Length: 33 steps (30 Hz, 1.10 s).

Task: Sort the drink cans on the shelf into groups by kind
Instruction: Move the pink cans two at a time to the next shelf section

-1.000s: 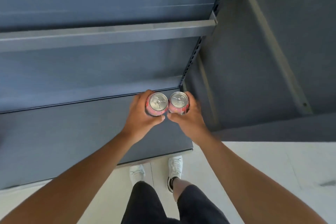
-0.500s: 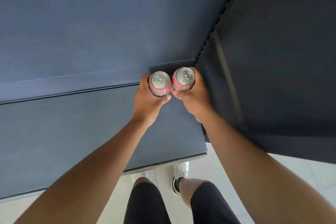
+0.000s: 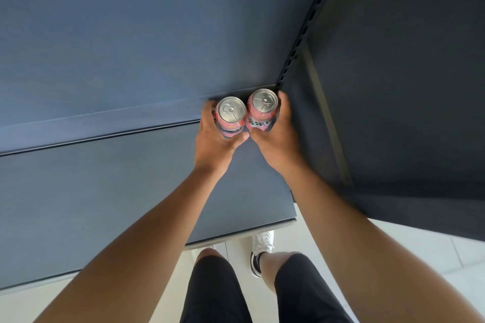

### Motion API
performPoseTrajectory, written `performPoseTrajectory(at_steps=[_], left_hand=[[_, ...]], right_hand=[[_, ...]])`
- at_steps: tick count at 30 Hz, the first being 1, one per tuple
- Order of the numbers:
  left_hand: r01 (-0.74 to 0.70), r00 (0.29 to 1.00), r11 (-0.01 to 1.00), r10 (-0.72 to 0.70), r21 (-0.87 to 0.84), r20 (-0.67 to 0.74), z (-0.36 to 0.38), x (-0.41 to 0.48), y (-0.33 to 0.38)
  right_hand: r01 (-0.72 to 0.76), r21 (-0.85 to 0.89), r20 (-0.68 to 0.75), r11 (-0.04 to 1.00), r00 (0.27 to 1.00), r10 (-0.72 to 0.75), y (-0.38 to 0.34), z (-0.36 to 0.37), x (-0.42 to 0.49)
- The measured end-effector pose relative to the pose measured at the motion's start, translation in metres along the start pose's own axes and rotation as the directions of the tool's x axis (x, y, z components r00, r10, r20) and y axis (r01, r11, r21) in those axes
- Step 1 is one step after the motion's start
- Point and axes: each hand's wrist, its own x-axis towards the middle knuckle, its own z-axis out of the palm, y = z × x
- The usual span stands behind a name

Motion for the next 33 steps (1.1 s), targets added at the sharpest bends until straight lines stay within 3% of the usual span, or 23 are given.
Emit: performPoseTrajectory(at_steps=[4, 8, 12, 17, 21, 33], left_hand=[[0.071, 0.993, 0.976, -0.089, 0.205, 0.082, -0.028, -0.029, 0.012], [-0.043, 0.992, 0.885, -0.019, 0.464, 0.128, -0.064, -0.070, 0.031], [-0.162, 0.985, 0.785, 0.094, 0.598, 0.144, -0.091, -0.107, 0.054], [-0.218, 0.967, 0.615, 0.241, 0.758, 0.082, -0.121, -0.147, 0.078], [-0.163, 0.963, 0.522, 0.267, 0.837, 0.021, -0.153, -0.178, 0.094], [0.128, 0.938, 0.520, 0.213, 0.844, -0.274, -0.296, -0.286, 0.080]], right_hand=[[0.051, -0.486, 0.128, 0.873, 0.992, 0.013, -0.023, -0.022, -0.038], [0.284, -0.596, 0.374, 0.751, 0.926, -0.054, -0.063, -0.033, -0.070], [0.441, -0.650, 0.541, 0.619, 0.841, -0.032, -0.093, -0.038, -0.089], [0.615, -0.623, 0.679, 0.484, 0.732, -0.056, -0.133, -0.038, -0.107], [0.713, -0.548, 0.756, 0.438, 0.646, -0.106, -0.171, -0.033, -0.123], [0.882, -0.345, 0.883, 0.322, 0.422, -0.207, -0.261, 0.073, -0.212]])
